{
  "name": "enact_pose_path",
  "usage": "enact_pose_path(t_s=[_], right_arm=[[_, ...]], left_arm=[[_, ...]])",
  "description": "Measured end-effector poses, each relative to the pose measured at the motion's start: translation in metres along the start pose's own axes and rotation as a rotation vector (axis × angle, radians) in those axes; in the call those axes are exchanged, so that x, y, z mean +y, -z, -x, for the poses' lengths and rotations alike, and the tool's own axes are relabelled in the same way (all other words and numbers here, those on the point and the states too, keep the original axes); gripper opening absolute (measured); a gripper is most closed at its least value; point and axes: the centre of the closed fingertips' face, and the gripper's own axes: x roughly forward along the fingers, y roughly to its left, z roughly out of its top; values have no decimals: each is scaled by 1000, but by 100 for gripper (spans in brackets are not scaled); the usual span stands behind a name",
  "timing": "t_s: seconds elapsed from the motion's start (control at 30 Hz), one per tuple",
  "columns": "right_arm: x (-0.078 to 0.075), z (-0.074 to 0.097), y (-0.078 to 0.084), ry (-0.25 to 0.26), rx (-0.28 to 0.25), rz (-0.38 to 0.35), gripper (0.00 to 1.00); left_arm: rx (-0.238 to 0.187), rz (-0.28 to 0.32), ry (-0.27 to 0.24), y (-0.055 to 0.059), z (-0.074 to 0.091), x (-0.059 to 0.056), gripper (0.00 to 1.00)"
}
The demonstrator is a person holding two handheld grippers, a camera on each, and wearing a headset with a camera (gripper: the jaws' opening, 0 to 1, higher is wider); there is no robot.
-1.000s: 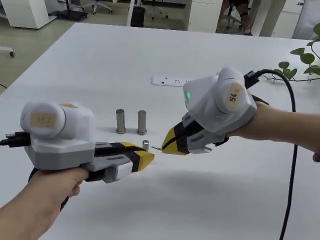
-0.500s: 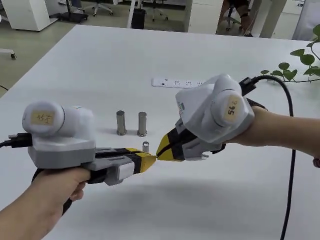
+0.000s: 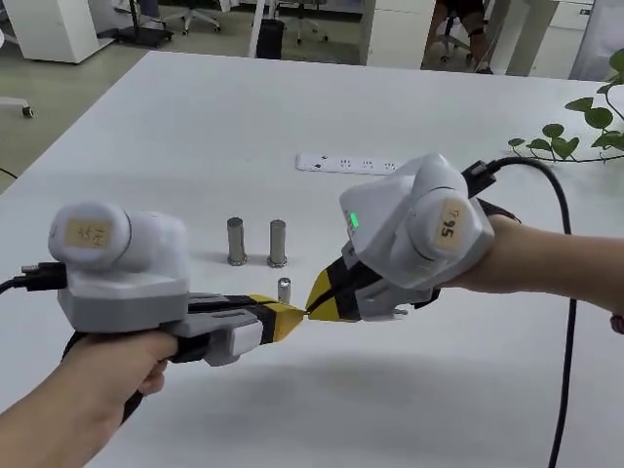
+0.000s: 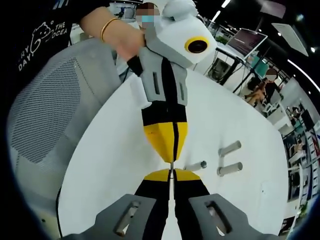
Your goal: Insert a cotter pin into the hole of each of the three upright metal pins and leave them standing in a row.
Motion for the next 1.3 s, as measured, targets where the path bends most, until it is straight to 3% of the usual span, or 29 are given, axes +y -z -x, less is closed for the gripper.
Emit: enact_pose_path(t_s=[0.17,0.43,0.53,0.7,0.93,1.0,1.1,1.3], right_arm=[[2,-1,1,4,3,-23,0],[5,-1,2,9,-22,-76,0],[2,1,1,35,-44,-75,0],[2,3,2,36,-57,-120,0],[5,5,0,3,-134,-308,6],[5,5,0,-8,-157,-380,7],[5,7,-4,-38,-211,-497,8],[9,9,-3,-96,-248,-561,10]], left_arm=[[18,-83,4,2,-1,-3,0],[17,-118,14,3,-1,-4,0],[-14,-123,16,-2,1,-3,0],[-15,-157,27,-2,3,-4,0],[2,-250,40,3,5,-4,0],[-12,-300,53,2,6,-6,0],[1,-342,61,5,6,-6,0],[5,-385,88,7,6,-8,0]])
